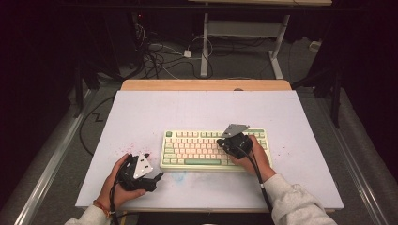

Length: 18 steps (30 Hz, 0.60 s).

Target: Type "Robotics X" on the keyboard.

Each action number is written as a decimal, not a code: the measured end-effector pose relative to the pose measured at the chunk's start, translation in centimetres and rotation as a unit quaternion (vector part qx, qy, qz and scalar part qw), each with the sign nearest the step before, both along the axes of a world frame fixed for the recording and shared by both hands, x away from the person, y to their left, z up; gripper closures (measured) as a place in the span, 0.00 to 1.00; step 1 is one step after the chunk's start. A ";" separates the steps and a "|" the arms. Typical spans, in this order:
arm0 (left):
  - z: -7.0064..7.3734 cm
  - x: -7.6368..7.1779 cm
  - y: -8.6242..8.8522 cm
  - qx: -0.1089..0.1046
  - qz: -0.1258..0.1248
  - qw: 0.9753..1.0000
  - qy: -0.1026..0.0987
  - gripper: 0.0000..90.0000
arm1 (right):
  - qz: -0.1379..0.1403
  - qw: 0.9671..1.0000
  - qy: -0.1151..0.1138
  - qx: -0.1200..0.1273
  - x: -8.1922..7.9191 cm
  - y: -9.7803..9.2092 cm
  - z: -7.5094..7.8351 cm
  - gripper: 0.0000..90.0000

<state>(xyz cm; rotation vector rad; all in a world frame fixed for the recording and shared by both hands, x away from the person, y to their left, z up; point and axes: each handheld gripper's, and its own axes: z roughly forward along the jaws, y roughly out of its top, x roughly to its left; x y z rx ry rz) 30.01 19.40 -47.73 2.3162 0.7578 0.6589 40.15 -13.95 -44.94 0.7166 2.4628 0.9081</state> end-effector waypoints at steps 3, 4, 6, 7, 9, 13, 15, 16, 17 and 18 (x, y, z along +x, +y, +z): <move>-0.1 -0.1 -0.1 0.001 -0.002 1.000 0.001 0.20 | 0.000 1.000 0.000 -0.009 0.0 0.1 -0.1 1.00; -0.1 -0.1 -0.2 0.002 -0.002 1.000 0.002 0.20 | -0.003 1.000 0.003 -0.011 0.0 0.2 -0.4 1.00; 0.0 -0.1 -0.2 0.002 -0.004 1.000 0.004 0.20 | -0.001 1.000 0.004 -0.013 -0.1 0.3 -0.4 1.00; -0.1 -0.1 -0.2 0.002 -0.004 1.000 0.004 0.20 | 0.000 1.000 0.002 -0.015 -0.2 0.3 -0.4 1.00; -0.1 -0.1 -0.2 0.003 -0.005 1.000 0.005 0.20 | 0.002 1.000 0.002 -0.004 -0.4 0.2 -0.1 1.00; -0.1 0.0 -0.2 0.004 -0.005 1.000 0.005 0.20 | 0.000 1.000 -0.003 0.017 -0.8 -0.4 0.5 1.00; -0.1 0.0 -0.2 0.001 -0.003 1.000 0.005 0.20 | -0.001 1.000 -0.006 0.025 -0.9 -0.6 0.8 0.98; -0.1 0.0 -0.3 0.002 -0.003 1.000 0.004 0.20 | 0.002 0.999 -0.008 0.033 -1.0 -0.8 0.9 0.97; -0.1 0.0 -0.3 0.002 -0.003 1.000 0.004 0.20 | 0.002 0.999 -0.013 0.037 -1.1 -0.9 1.1 0.95; -0.1 0.0 -0.3 0.003 -0.003 1.000 0.005 0.20 | 0.001 0.999 -0.019 0.040 -1.3 -1.1 1.2 0.94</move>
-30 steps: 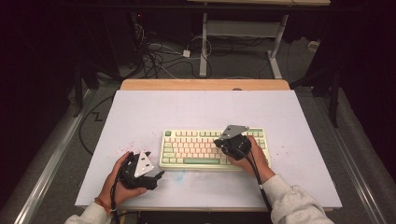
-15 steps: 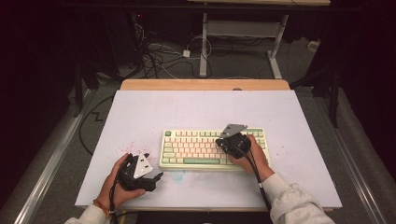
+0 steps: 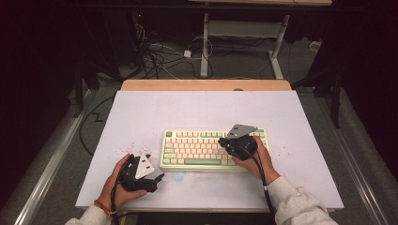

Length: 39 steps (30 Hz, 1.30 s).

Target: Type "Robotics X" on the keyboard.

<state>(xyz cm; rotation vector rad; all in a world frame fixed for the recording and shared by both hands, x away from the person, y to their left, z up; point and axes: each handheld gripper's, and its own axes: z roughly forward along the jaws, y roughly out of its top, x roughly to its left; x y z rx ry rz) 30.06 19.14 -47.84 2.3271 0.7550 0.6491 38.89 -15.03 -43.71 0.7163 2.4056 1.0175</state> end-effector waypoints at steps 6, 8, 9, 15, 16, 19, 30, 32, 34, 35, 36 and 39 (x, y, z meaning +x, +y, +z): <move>0.0 0.0 0.0 0.002 0.003 1.000 0.000 0.20 | -0.002 0.999 -0.023 0.029 -0.7 -1.0 0.7 0.84; 0.0 0.0 0.1 0.003 0.002 1.000 0.001 0.20 | -0.003 0.999 -0.028 0.037 -0.9 -1.2 0.9 0.79; 0.0 0.0 0.1 0.004 0.002 1.000 0.001 0.20 | -0.004 0.999 -0.033 0.039 -1.0 -1.4 1.0 0.75; 0.1 -0.1 0.2 0.003 0.003 1.000 0.000 0.20 | -0.003 0.997 -0.056 0.055 -1.7 -1.9 1.5 0.53; 0.1 -0.1 0.2 0.002 0.003 1.000 0.000 0.20 | -0.001 0.996 -0.060 0.059 -1.8 -2.0 1.6 0.50; 0.1 -0.1 0.3 0.000 0.004 1.000 0.000 0.21 | 0.000 0.995 -0.073 0.067 -2.4 -2.3 1.7 0.42; 0.3 -0.1 0.4 -0.013 0.013 1.000 -0.004 0.27 | -0.021 0.991 -0.109 0.072 -4.4 -4.1 1.6 0.33; 0.5 -0.1 0.5 -0.012 0.012 1.000 -0.006 0.28 | -0.022 0.990 -0.119 0.072 -4.8 -4.5 1.5 0.33; 0.7 0.0 0.8 -0.020 0.014 1.000 -0.006 0.31 | -0.022 0.990 -0.120 0.071 -5.2 -4.9 1.4 0.33; 0.8 0.1 0.9 -0.020 0.015 1.000 -0.005 0.32 | -0.022 0.990 -0.121 0.067 -5.4 -5.0 1.3 0.33; 0.8 0.1 0.9 -0.024 0.017 1.000 -0.005 0.32 | -0.022 0.990 -0.122 0.064 -5.6 -5.1 1.2 0.33; 1.0 0.2 1.1 -0.032 0.019 0.999 -0.003 0.36 | -0.028 0.991 -0.121 0.059 -6.1 -5.7 0.8 0.33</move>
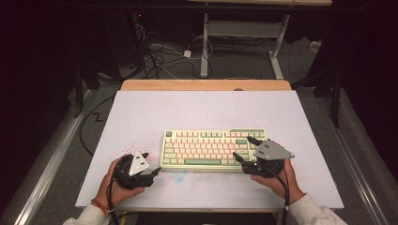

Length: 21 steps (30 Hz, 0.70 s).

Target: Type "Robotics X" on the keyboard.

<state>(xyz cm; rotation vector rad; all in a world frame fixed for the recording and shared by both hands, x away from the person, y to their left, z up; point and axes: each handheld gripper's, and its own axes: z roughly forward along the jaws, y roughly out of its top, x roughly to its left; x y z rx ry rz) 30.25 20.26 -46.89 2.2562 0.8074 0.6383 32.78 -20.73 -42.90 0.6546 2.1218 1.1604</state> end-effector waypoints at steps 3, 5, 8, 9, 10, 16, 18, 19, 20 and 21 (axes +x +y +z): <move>0.2 0.1 0.1 -0.010 0.003 1.000 0.003 0.42 | -0.009 1.000 0.003 0.004 -0.5 -0.7 -0.4 0.33; 0.3 0.2 0.2 -0.019 0.003 1.000 0.007 0.48 | -0.018 1.000 -0.005 0.007 -1.1 -1.2 -0.6 0.33; 0.6 0.3 0.4 -0.024 -0.003 1.000 0.008 0.58 | -0.026 1.000 -0.008 0.008 -1.7 -1.9 -0.8 0.33; 0.7 0.3 0.4 -0.027 -0.004 1.000 0.008 0.61 | -0.028 1.000 -0.009 0.007 -1.9 -2.1 -0.9 0.33; 0.8 0.3 0.4 -0.027 -0.004 1.000 0.008 0.64 | -0.030 0.999 -0.010 0.006 -2.1 -2.2 -1.0 0.33; 1.1 0.3 0.6 -0.036 -0.002 0.999 0.006 0.82 | -0.042 0.999 0.002 0.002 -2.7 -3.5 -1.8 0.33; 1.2 0.4 0.5 -0.036 -0.004 0.999 0.006 0.86 | -0.046 0.999 0.008 -0.003 -2.8 -3.8 -2.2 0.33; 1.3 0.5 0.5 -0.034 -0.006 0.999 0.007 0.88 | -0.048 0.999 0.012 -0.003 -2.7 -3.8 -2.3 0.33; 1.3 0.5 0.4 -0.037 -0.010 0.999 0.010 0.90 | -0.049 0.999 0.015 -0.005 -2.7 -3.9 -2.4 0.33; 1.4 0.6 0.3 -0.038 -0.013 0.999 0.011 0.93 | -0.049 0.999 0.017 -0.007 -2.7 -3.9 -2.5 0.33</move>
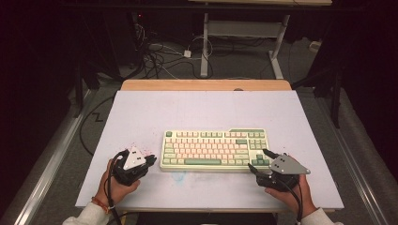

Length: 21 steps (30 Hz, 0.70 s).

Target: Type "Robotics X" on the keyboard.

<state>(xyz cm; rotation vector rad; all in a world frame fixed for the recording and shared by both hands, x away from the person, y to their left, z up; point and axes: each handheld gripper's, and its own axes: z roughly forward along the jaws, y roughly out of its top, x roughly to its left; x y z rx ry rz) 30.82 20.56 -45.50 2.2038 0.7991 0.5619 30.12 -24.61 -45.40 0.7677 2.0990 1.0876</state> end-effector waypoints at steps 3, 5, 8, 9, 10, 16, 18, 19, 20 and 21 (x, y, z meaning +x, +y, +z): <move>0.2 0.3 -0.5 -0.001 -0.009 1.000 0.005 0.97 | 0.004 1.000 0.001 -0.004 0.1 0.1 -0.1 0.33; 0.4 0.6 -0.9 0.000 -0.014 1.000 0.007 0.97 | 0.005 1.000 0.003 -0.004 0.2 0.1 -0.2 0.32; 0.5 1.1 -1.7 0.002 -0.017 1.000 0.010 0.97 | 0.005 1.000 0.007 -0.004 0.2 0.2 -0.3 0.33; 0.5 1.2 -1.9 0.002 -0.019 1.000 0.013 0.97 | 0.006 1.000 0.006 -0.005 0.2 0.2 -0.3 0.32; 0.5 1.4 -2.2 0.006 -0.020 1.000 0.014 0.97 | 0.007 1.000 0.007 -0.005 0.2 0.3 -0.3 0.33; 0.6 2.1 -3.6 0.015 -0.031 0.999 0.023 0.97 | 0.015 1.000 0.013 -0.010 0.3 0.5 -0.5 0.32; 0.6 2.4 -4.1 0.020 -0.034 0.999 0.027 0.97 | 0.018 1.000 0.014 -0.012 0.3 0.6 -0.6 0.32; 0.7 2.6 -4.4 0.023 -0.036 0.999 0.028 0.97 | 0.019 1.000 0.014 -0.013 0.3 0.6 -0.6 0.33; 0.7 2.8 -4.7 0.026 -0.040 0.998 0.029 0.97 | 0.020 1.000 0.014 -0.013 0.3 0.7 -0.6 0.32; 0.8 3.0 -5.0 0.029 -0.041 0.998 0.031 0.97 | 0.020 1.000 0.015 -0.014 0.3 0.7 -0.6 0.33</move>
